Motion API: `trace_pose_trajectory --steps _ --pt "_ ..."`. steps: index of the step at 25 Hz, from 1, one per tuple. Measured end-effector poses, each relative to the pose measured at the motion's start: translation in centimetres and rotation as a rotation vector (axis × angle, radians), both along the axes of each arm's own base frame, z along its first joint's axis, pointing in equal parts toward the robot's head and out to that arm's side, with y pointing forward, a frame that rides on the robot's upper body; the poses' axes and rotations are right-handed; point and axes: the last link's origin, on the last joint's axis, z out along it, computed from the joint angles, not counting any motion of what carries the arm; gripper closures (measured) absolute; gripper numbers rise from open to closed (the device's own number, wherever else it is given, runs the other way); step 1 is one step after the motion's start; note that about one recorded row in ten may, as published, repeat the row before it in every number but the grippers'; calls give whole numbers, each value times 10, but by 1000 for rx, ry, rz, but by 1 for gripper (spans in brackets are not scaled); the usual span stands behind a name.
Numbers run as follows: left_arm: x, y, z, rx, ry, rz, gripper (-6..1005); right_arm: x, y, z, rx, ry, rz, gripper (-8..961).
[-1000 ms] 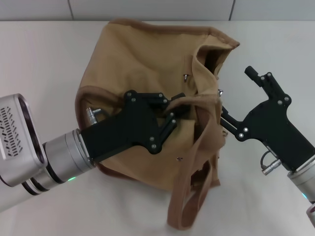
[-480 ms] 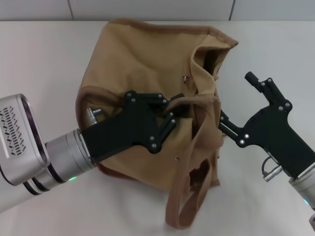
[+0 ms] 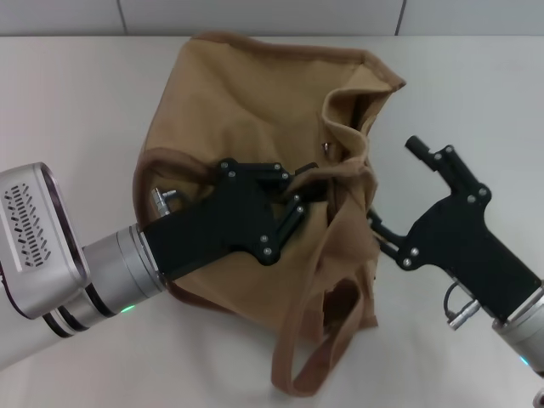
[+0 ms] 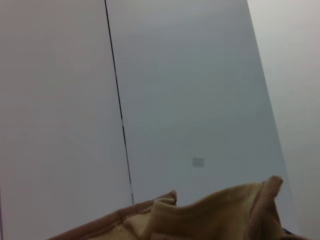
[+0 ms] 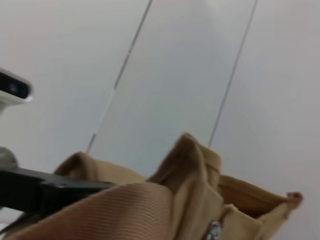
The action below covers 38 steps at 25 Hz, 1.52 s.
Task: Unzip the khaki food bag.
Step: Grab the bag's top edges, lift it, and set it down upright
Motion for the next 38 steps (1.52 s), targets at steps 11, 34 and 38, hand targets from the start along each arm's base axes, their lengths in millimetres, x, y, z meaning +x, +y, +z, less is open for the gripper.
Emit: trace_pose_trajectory --steps 11,34,38 --pt "3 2 0 0 -5 -8 928 2 6 -7 -25 -33 -30 122" --pt "5 -1 -6 -12 -2 -1 927 -2 11 -3 13 17 -62 177" --pt "5 -1 -6 -13 -2 0 927 -3 11 -3 10 16 -59 306"
